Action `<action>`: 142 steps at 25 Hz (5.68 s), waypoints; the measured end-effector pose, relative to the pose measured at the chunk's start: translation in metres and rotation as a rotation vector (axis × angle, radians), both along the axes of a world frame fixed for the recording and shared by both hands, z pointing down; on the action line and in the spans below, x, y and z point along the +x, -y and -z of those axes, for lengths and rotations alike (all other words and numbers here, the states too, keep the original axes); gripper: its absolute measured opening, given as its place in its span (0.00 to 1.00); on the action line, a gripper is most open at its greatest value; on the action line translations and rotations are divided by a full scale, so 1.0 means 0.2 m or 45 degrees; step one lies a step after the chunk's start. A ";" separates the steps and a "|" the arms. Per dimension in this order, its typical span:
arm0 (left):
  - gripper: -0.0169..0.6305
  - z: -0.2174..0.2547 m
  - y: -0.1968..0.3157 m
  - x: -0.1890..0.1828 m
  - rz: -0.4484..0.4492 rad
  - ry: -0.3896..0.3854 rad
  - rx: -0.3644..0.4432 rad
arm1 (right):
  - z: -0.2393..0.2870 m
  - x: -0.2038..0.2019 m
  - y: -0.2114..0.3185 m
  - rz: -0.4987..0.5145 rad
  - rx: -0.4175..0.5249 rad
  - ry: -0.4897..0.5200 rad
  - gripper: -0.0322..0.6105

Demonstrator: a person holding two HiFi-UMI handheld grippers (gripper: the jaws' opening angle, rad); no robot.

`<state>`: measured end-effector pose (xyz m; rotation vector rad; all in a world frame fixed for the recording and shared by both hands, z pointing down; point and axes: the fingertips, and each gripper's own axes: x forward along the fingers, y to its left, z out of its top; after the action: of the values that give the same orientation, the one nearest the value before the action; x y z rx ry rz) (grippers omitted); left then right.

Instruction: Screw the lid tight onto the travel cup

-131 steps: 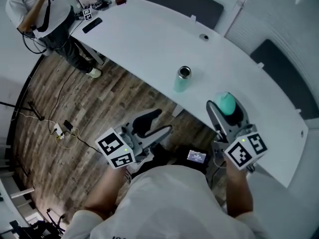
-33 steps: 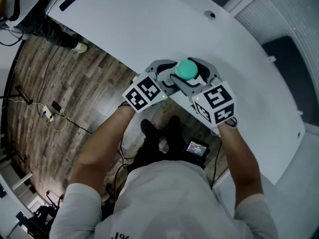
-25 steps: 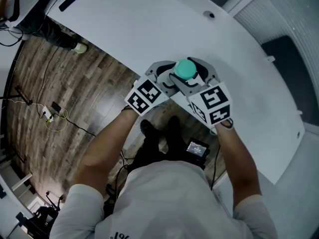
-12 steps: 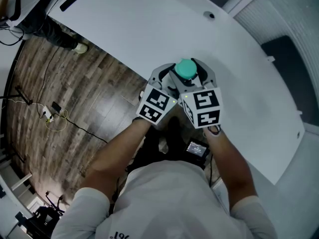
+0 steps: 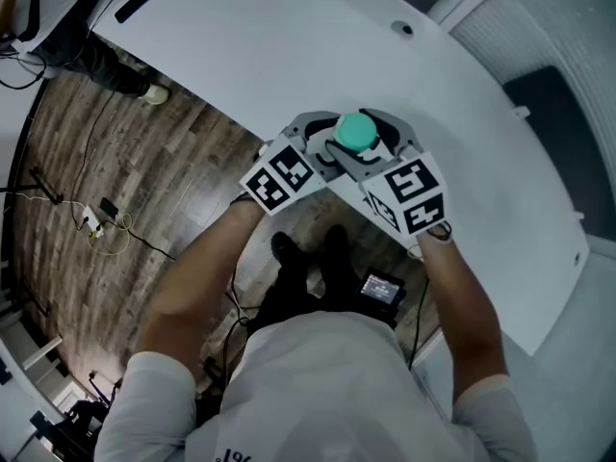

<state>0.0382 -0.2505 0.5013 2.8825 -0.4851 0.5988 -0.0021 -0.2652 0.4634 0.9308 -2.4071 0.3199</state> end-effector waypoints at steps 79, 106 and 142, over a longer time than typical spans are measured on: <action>0.52 -0.03 -0.03 -0.02 0.164 0.041 0.023 | -0.02 0.00 -0.02 -0.143 0.092 -0.005 0.55; 0.52 0.06 -0.06 -0.17 0.275 -0.018 -0.014 | 0.06 0.01 0.02 -0.207 0.152 0.019 0.55; 0.46 0.88 -0.23 -0.33 0.286 -0.409 0.117 | 0.74 0.25 -0.17 -0.453 0.391 0.152 0.26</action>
<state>-0.0270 -0.2048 0.3245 2.8720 -0.7853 0.0779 0.0485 -0.2302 0.3156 1.5244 -2.4324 0.1359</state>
